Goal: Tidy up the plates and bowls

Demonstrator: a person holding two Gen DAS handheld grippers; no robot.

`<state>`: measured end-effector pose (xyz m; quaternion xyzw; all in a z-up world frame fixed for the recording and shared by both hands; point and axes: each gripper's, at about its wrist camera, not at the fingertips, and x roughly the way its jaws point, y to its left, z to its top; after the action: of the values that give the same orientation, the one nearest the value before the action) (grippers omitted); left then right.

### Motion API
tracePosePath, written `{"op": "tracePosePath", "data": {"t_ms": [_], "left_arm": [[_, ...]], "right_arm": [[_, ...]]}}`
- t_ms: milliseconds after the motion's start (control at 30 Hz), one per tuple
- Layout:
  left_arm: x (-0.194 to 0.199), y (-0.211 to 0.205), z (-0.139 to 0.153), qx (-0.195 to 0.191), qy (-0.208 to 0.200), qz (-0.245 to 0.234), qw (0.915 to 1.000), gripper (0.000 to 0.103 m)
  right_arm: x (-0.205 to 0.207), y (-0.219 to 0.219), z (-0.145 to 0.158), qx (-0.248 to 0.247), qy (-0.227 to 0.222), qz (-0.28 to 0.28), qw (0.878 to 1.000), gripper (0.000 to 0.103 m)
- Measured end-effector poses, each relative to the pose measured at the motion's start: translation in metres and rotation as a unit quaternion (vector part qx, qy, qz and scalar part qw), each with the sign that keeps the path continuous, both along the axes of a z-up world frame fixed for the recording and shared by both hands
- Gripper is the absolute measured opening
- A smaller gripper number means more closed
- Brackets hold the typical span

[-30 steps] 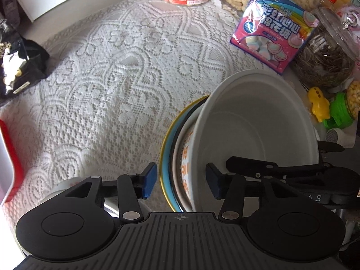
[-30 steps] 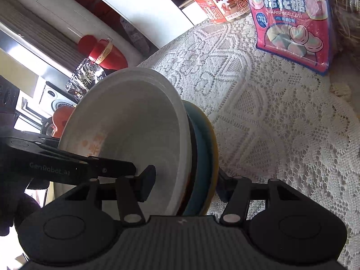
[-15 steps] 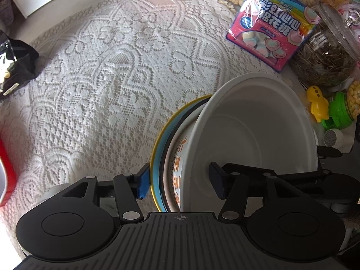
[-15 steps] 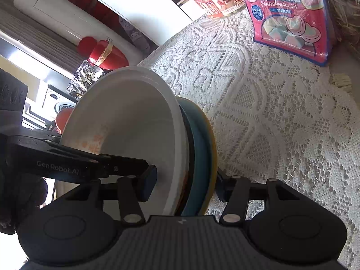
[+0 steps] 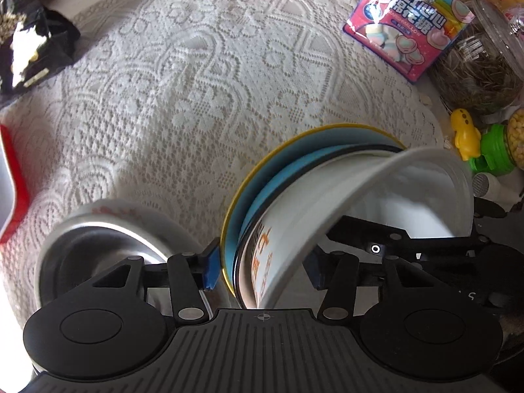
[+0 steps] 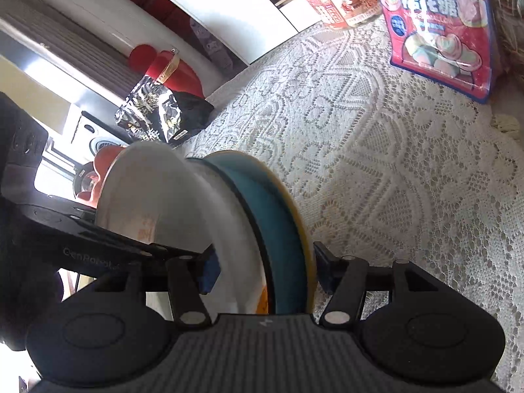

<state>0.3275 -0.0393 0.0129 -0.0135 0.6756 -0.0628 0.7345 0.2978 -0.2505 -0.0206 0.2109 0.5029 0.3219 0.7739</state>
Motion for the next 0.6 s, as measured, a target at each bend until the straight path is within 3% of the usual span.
{"op": "tracePosePath", "data": {"t_ms": [167,433,600], "left_arm": [[-0.006,0.003,-0.004,0.002,-0.001,-0.001,1.0000,0.055],[0.019,-0.004,0.004,-0.004,-0.026,-0.027,0.9993,0.055],[0.009,-0.004,-0.001,0.029,-0.042,-0.037,0.9980,0.053]], "right_arm": [[-0.003,0.006,0.005,-0.007,-0.021,0.005,1.000,0.058],[0.025,-0.007,-0.006,-0.004,0.018,-0.048,0.999,0.053],[0.017,-0.013,-0.001,0.004,0.021,-0.059,0.998,0.053]]}}
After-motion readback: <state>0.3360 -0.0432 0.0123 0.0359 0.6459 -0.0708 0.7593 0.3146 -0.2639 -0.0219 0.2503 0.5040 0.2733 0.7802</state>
